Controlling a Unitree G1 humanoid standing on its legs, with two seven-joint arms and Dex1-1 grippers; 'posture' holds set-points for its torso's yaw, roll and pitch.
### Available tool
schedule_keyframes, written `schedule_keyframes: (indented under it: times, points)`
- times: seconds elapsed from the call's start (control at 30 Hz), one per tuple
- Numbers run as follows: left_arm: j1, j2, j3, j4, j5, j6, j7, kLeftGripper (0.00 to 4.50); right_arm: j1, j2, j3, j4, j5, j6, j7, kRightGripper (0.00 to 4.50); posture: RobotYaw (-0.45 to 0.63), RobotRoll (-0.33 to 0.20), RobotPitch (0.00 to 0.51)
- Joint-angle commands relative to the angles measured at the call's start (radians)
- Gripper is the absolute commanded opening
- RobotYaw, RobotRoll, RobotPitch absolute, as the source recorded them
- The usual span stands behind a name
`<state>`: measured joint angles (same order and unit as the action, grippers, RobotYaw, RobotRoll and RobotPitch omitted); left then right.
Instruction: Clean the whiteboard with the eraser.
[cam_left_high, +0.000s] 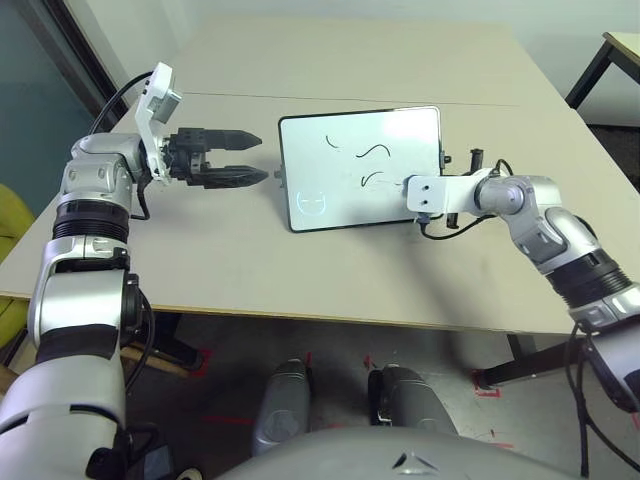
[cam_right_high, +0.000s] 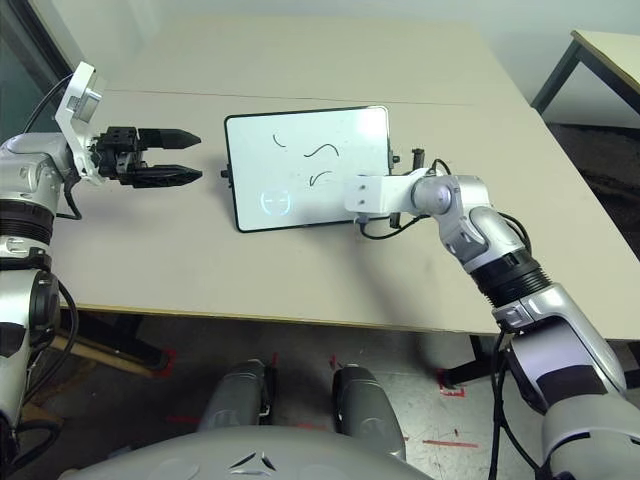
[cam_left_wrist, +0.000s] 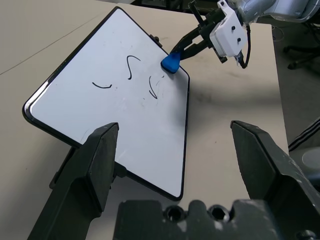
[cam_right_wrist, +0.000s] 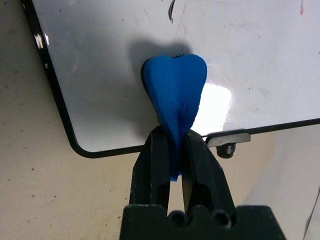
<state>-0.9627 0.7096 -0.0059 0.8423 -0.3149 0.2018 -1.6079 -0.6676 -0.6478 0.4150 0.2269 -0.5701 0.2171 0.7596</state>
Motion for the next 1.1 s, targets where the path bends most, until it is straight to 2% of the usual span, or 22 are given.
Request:
schedule_keyframes:
  times: [0.03, 0.7, 0.83, 1.1]
  points:
    - [-0.011, -0.004, 0.005, 0.016, 0.012, -0.005, -0.006, 4.5, -0.021, 0.026, -0.007, 0.01, 0.005, 0.013, 0.003, 0.12, 0.12, 0.0, 0.051]
    - [0.024, -0.008, 0.019, -0.014, 0.005, 0.009, -0.005, 4.5, -0.149, 0.229, 0.083, 0.075, -0.034, -0.017, 0.001, 0.12, 0.14, 0.0, 0.063]
    - [0.026, -0.01, 0.023, -0.016, 0.006, 0.01, -0.005, 4.5, -0.141, 0.23, 0.088, 0.095, -0.043, -0.031, -0.008, 0.12, 0.14, 0.0, 0.06]
    - [0.022, -0.011, 0.024, -0.01, 0.01, 0.006, -0.006, 4.5, -0.11, 0.168, 0.071, 0.129, -0.052, -0.054, -0.014, 0.12, 0.14, 0.0, 0.058]
